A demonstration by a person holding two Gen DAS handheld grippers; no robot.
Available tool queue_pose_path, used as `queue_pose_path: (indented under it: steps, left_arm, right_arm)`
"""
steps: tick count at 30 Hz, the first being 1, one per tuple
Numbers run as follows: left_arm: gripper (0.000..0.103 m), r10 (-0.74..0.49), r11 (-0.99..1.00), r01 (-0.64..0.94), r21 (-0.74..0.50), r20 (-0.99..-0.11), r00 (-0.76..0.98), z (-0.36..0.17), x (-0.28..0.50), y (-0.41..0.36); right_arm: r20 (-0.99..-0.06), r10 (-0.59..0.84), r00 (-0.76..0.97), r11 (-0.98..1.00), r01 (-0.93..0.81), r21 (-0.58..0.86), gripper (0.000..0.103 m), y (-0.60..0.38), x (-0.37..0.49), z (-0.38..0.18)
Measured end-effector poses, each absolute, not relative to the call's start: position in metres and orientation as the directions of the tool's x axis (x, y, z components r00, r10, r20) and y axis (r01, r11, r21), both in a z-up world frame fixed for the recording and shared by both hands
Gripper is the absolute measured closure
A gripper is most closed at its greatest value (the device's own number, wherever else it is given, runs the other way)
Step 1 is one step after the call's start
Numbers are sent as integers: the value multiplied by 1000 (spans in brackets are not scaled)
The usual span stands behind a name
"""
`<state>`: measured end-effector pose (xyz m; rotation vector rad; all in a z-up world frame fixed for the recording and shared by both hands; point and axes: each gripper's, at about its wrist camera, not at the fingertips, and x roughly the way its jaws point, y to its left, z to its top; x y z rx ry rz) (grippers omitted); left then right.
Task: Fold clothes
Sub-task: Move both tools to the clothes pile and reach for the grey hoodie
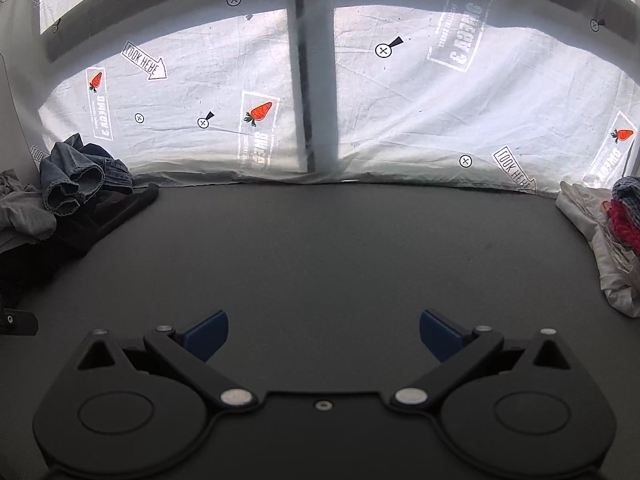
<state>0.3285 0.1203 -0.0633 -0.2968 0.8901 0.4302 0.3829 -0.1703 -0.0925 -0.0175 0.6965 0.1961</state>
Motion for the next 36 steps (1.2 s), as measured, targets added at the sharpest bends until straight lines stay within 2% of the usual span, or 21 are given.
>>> queue_pose_path:
  steps: [4,8,14,16,18,20,25,26,27,29,31,36]
  left_arm:
    - [0,245,848,-522,-93,-804,541,-74,362,185]
    - [0,318,826,-561,-55,-776,544,-72,396,243]
    - [0,432,758,-652,-17,-736,521,-78,453,331]
    - [0,441,731,-681,-34,-738,510,-83,467,360]
    - [0,421,704,-706,-80,-753,505,-86,471,380]
    - [0,399,674,-728,-125,-767,501,-89,475,400]
    - [1,295,619,-708,-341,-735,611,-68,453,422]
    - [1,293,623,-698,-353,-722,627,-63,448,423]
    - [2,296,632,-684,-364,-702,648,-57,443,424]
    - [10,329,639,-680,-359,-672,663,-49,435,428]
    - [26,352,645,-680,-349,-654,670,-45,432,430]
    - [27,387,657,-686,-312,-642,662,-46,435,427]
  right_arm:
    - [-637,178,750,974,-224,8,0,-118,428,-93]
    - [-632,234,739,958,-285,23,2,-57,477,-96]
    - [-629,355,691,915,-396,80,21,45,547,-108]
    - [-621,402,672,893,-437,106,27,79,567,-111]
    - [-612,451,650,868,-479,130,41,109,582,-112]
    - [-599,505,621,833,-532,151,48,142,594,-112]
    - [-589,584,559,762,-628,160,49,197,595,-117]
    - [-595,587,549,755,-637,158,49,203,592,-119]
    - [-601,589,540,750,-643,157,49,208,588,-122]
    - [-617,586,525,745,-649,155,49,215,581,-128]
    - [-640,574,511,745,-650,149,49,216,573,-135]
    - [-683,542,489,757,-637,145,49,206,557,-145]
